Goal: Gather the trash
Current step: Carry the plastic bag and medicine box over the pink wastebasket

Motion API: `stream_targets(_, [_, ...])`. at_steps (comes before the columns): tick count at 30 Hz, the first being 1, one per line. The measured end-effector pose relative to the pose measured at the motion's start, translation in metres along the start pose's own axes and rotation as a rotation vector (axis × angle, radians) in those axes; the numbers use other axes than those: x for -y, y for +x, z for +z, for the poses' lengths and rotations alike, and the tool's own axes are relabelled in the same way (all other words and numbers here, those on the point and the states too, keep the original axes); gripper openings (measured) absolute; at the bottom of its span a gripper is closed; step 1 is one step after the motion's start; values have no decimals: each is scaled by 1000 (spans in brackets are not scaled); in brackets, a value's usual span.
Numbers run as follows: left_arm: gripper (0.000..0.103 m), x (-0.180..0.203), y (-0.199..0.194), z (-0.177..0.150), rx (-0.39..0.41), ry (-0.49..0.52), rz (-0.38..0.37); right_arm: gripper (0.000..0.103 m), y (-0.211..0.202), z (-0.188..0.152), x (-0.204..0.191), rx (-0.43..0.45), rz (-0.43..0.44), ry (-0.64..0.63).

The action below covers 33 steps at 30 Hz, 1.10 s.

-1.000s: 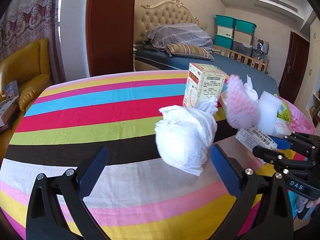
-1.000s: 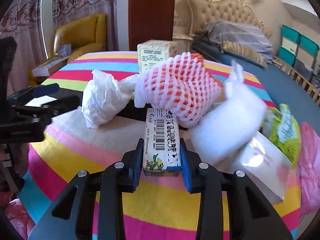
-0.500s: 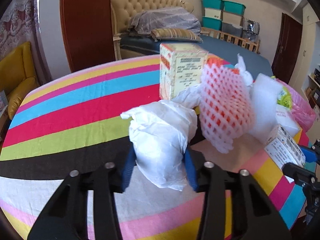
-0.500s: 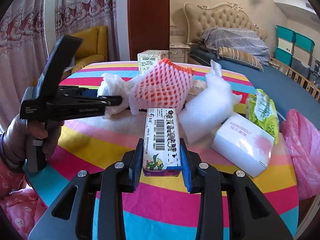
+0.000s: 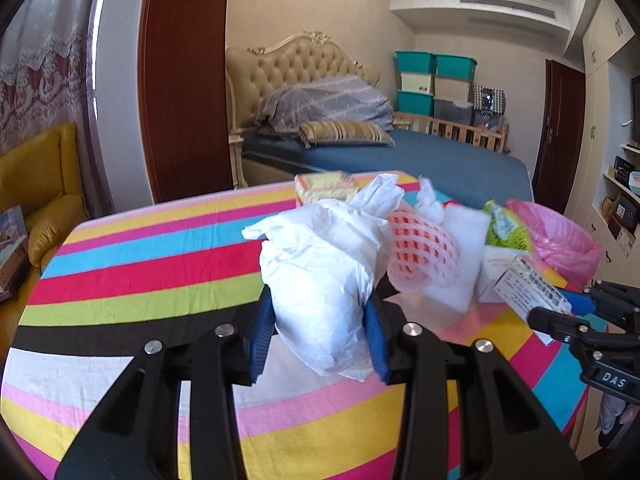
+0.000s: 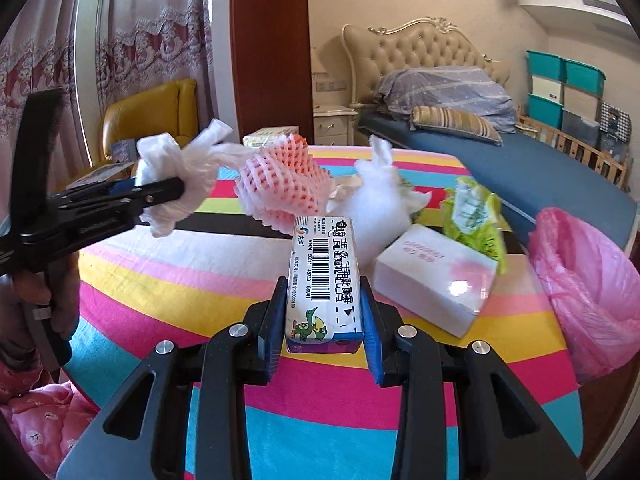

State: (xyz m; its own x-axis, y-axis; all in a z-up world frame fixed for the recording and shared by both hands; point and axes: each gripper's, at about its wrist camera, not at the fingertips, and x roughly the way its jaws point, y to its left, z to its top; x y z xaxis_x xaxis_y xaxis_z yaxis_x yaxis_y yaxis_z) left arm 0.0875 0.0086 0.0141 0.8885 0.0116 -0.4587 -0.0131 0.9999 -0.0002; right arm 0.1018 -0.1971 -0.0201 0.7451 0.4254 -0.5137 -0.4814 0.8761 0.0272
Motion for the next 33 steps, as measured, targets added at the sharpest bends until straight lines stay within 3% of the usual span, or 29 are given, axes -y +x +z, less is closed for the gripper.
stream_targets(8, [40, 33, -23, 6, 67, 60, -71, 34, -23, -7, 25, 39, -38, 47])
stream_targets(20, [40, 68, -9, 0, 5, 120, -162, 34, -39, -12, 61, 66, -106, 116])
stream_targets(33, [41, 138, 24, 5, -73, 171, -340, 34, -64, -18, 108, 101, -225, 172])
